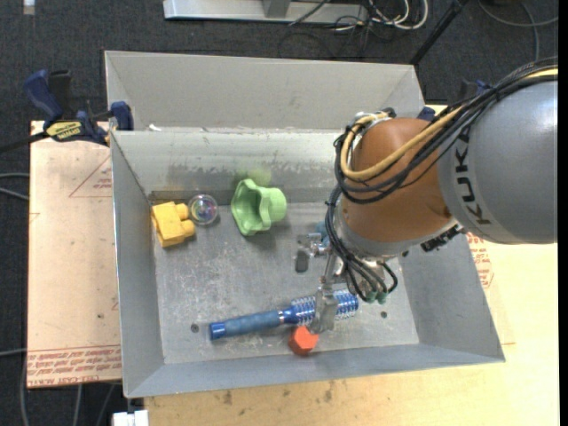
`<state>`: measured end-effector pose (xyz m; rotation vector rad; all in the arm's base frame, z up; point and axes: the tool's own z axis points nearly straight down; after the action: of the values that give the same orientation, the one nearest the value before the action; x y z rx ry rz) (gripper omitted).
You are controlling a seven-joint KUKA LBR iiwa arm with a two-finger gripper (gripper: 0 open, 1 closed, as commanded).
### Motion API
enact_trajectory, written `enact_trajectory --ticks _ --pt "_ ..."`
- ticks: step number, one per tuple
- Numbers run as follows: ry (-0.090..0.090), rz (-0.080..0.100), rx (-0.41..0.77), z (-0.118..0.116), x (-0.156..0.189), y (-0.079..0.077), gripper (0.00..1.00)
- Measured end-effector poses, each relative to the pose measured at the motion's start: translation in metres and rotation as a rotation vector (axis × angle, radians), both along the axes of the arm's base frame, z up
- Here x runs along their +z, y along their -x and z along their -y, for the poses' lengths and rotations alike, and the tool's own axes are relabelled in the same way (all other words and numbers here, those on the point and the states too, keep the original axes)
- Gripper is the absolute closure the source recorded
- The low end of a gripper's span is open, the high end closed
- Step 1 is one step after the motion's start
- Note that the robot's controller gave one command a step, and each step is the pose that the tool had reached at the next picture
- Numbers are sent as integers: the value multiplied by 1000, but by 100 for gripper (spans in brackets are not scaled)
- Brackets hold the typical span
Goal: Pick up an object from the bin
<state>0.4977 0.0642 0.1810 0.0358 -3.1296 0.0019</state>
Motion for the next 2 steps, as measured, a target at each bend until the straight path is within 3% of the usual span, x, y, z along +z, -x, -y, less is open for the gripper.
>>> enact_trajectory --ticks 1,2 --pt "-3 3 -44 -7 -114 4 0" --pt "-4 16 -47 -6 -110 1 100"
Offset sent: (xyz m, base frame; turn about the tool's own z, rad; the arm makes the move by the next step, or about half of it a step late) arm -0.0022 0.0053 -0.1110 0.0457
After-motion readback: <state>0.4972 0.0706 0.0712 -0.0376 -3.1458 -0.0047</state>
